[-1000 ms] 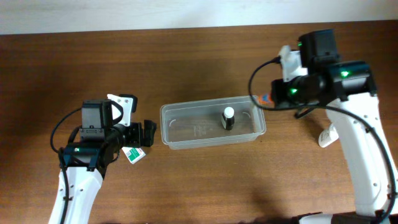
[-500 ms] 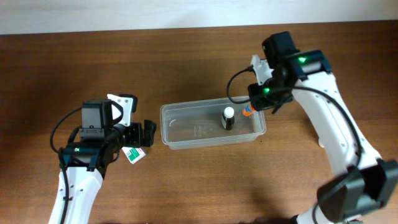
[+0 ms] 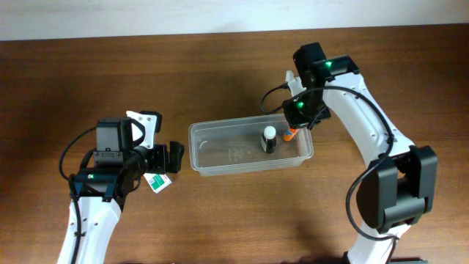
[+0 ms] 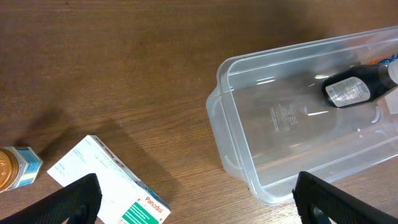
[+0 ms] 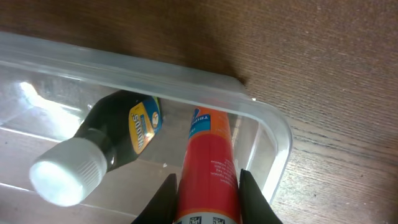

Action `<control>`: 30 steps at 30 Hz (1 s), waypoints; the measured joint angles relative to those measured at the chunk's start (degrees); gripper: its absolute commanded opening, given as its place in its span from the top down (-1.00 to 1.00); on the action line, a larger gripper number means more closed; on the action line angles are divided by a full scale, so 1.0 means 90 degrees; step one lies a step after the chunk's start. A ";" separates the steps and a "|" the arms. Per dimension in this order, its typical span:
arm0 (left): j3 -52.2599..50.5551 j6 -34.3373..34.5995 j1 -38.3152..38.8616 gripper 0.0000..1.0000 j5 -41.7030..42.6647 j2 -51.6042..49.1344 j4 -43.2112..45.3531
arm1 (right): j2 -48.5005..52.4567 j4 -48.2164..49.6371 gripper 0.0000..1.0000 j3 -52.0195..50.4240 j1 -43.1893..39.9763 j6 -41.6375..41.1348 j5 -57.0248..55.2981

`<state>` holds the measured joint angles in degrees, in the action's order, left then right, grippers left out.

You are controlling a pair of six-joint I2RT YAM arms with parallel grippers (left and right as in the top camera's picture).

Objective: Pack container
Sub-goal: 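Place the orange tube upright in the container's right end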

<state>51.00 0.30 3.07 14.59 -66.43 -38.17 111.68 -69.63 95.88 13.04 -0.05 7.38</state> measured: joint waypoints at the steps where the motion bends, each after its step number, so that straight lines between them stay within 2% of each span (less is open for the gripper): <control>1: 0.0000 0.0002 0.0000 -0.99 0.0000 0.0000 0.0000 | 0.0010 0.0007 0.25 0.0000 0.0000 0.0012 -0.0017; 4: 0.0000 0.0000 0.0000 -0.99 0.0000 0.0000 0.0000 | 0.0010 0.0015 0.15 0.0000 0.0000 0.0032 -0.0046; 22: 0.0000 0.0000 0.0000 -0.99 0.0000 0.0000 0.0000 | -0.0080 -0.0100 0.11 0.0056 0.0000 0.0041 -0.0046; 30: 0.0000 0.0000 0.0000 -0.99 0.0002 0.0000 0.0000 | -0.0381 -0.0755 0.01 0.1083 0.0000 0.0153 -0.0049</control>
<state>51.00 0.30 3.07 14.61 -66.43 -38.17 108.25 -76.42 105.62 13.04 1.32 6.94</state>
